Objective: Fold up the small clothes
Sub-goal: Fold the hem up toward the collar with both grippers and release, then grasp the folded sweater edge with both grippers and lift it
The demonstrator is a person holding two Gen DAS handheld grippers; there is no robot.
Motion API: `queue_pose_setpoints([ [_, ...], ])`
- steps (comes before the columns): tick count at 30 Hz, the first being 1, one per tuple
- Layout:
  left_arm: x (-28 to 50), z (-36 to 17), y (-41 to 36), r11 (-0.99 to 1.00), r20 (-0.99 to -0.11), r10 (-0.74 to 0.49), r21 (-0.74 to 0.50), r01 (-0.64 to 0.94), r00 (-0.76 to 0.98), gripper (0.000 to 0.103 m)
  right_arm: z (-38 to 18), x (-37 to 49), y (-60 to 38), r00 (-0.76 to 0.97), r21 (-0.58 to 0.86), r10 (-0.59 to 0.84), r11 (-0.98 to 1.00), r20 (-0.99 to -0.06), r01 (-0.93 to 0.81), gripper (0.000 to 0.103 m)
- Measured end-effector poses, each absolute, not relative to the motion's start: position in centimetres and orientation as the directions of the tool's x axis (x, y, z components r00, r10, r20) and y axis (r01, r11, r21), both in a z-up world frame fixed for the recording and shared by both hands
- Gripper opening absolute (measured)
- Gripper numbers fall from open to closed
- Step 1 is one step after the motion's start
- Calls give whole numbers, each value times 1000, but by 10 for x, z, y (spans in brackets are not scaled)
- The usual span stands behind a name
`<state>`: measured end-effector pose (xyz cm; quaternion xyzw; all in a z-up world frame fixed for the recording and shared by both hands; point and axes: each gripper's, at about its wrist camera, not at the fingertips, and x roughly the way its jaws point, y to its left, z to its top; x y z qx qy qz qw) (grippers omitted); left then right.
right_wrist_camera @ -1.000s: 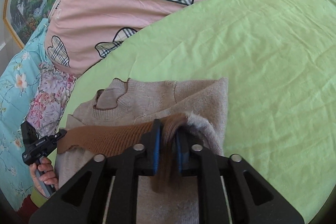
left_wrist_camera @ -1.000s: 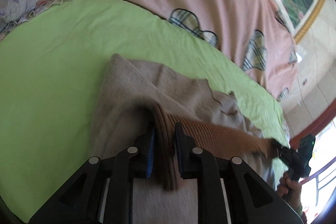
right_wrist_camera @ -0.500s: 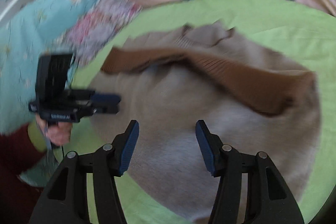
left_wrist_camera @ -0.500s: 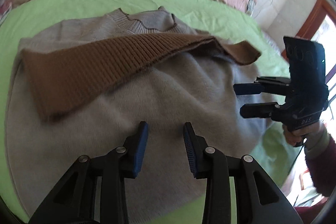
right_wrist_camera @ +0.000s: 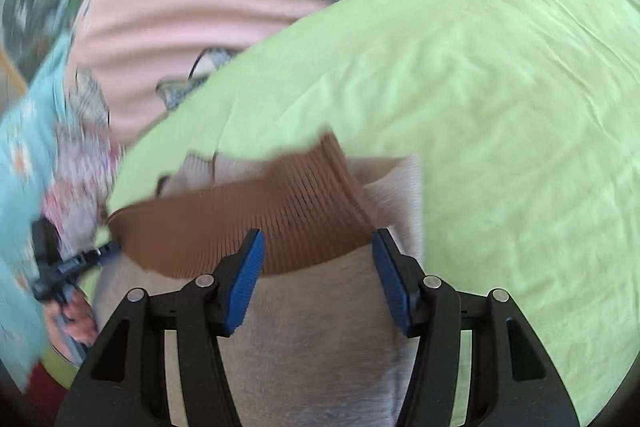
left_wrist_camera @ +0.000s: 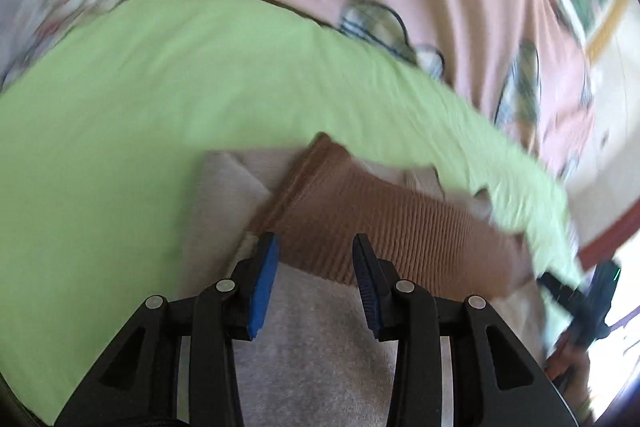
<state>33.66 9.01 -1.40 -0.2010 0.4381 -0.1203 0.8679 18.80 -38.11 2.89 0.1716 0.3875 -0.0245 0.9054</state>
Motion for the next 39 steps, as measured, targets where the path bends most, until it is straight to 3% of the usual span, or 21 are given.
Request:
queue_pose_setpoints([
  [2,328,-16,96,884,-704,-380,-467,11,600,39,33,182,-377,704,263,44,943,-709,206,64],
  [10,245,2,94,898,-699,-338,-440,-6,630,45,48,142,-349,730,305,110,942,-675,140,65],
  [23,115,3,73,841,-670,-429,-541,-3,606,48,25,78,-290,681,366,238,929,-693,49,67],
  [29,101,-13,77,810,-680,-459,-585,-44,572,51,20,64,-276,665,374,259,927,-701,33,69],
  [34,96,-23,81,764,-661,-478,-638,-98,578,61,23,54,-272,666,386,268,922,-696,32,71],
  [39,94,-32,82,721,-647,-507,-680,-130,570,66,23,45,-265,659,388,279,922,-699,21,72],
])
